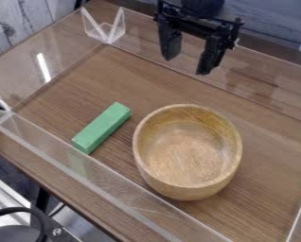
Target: Put the green block in the brown bowl
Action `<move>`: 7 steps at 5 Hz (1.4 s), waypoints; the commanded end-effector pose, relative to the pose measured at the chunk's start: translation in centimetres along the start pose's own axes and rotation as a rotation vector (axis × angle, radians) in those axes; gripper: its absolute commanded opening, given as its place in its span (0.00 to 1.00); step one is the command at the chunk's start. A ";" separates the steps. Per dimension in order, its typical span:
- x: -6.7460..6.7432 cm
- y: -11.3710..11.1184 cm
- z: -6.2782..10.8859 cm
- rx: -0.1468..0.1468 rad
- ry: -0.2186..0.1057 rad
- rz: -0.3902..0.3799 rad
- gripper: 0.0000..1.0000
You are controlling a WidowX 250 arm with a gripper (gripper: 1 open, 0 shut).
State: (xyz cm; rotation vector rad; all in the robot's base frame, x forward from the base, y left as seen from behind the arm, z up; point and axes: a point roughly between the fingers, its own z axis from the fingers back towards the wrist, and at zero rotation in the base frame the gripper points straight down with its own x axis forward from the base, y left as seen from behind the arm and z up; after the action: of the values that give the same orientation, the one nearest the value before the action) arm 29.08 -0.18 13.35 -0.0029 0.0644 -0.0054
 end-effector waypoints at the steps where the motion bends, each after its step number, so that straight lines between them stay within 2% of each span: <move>1: -1.1 0.8 -0.5 0.002 0.017 -0.010 1.00; 2: -3.5 2.8 -0.9 0.000 0.015 -0.008 1.00; 3: -5.6 5.9 -1.1 -0.001 -0.005 -0.006 1.00; 4: -7.0 8.7 -1.8 0.000 -0.019 0.002 1.00; 5: -8.3 10.4 -3.0 0.000 -0.028 0.005 1.00; 6: -9.1 11.0 -4.3 0.010 -0.024 -0.001 1.00; 7: -9.3 10.9 -5.2 0.007 -0.016 -0.003 1.00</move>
State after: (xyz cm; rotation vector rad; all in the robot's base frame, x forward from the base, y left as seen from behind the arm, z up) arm 19.03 10.30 7.62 -0.0248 0.0943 -0.0118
